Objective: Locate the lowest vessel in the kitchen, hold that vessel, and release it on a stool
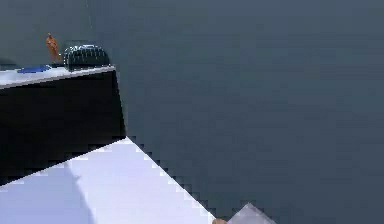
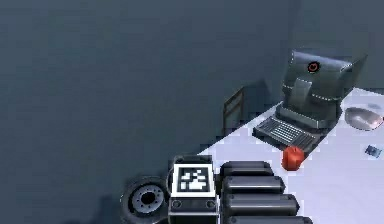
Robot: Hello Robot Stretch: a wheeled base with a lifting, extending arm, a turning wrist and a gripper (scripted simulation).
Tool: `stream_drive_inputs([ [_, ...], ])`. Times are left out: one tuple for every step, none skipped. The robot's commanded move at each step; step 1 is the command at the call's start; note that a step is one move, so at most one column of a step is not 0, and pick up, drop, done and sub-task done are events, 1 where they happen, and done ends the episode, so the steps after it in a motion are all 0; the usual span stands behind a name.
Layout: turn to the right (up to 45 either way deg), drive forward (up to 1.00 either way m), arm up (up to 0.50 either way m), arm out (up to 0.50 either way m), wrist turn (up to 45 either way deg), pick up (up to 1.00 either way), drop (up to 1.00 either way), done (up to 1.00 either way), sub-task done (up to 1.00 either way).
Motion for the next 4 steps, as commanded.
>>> stream_drive_inputs([
  [45.0, 0.0, 0.0, 0.0, 0.0, 0.0, 0.0, 0.0, 0.0],
  [18.0, 0.0, 0.0, 0.0, 0.0, 0.0, 0.0, 0.0, 0.0],
  [3.0, 0.0, 0.0, 0.0, 0.0, 0.0, 0.0, 0.0, 0.0],
  [-45.0, 0.0, 0.0, 0.0, 0.0, 0.0, 0.0, 0.0, 0.0],
])
